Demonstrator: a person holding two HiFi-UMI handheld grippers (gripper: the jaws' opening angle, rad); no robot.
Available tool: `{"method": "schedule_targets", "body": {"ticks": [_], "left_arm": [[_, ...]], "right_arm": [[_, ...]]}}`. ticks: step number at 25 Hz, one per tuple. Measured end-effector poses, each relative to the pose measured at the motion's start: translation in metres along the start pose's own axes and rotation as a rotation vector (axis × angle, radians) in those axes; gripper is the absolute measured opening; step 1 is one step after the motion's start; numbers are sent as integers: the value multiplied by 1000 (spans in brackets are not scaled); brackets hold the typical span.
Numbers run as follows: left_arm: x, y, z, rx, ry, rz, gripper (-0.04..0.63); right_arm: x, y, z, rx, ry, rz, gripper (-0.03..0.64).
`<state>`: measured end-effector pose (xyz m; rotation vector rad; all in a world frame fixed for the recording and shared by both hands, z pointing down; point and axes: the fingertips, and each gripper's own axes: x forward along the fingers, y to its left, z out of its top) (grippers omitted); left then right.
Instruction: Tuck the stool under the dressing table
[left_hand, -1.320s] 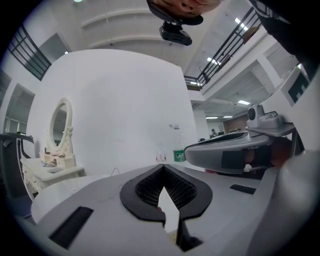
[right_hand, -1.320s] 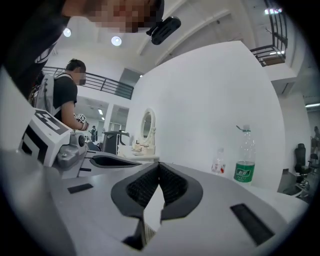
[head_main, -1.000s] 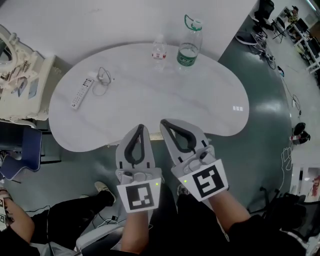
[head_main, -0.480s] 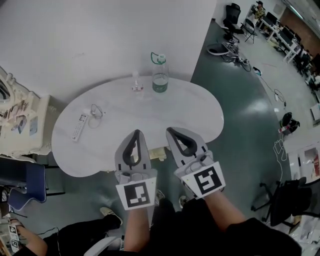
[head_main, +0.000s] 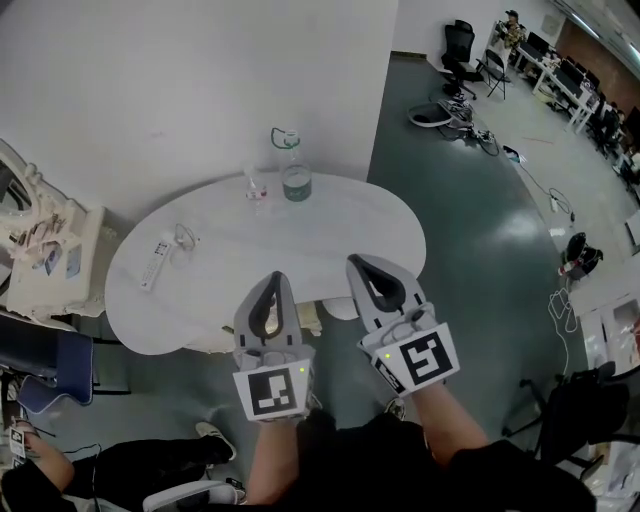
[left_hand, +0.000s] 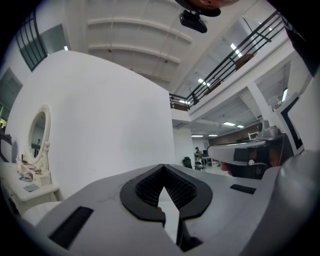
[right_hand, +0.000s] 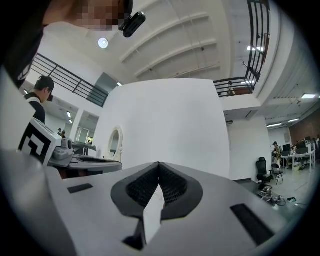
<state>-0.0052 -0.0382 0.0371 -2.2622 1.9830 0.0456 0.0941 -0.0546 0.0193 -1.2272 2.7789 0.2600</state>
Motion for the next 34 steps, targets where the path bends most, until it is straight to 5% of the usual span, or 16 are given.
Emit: {"method": "schedule_targets", "body": {"ticks": [6,20,27,34], "left_arm": [[10,-90,14,-4,-23,-12,6],[23,-322,-1,7,11,-229,6],[20,-381,-2,37,31,-340,5],[12,-402,-9,51,26,-358,5]], "right_arm": [[-74,-75,8,-9,-15,-43,6],[-238,-199,-8,-27,-30,-167,6],[-284,-230,-12,-9,-43,-252,6],[-308,-240,-21,-9,-56,-280,6]]}}
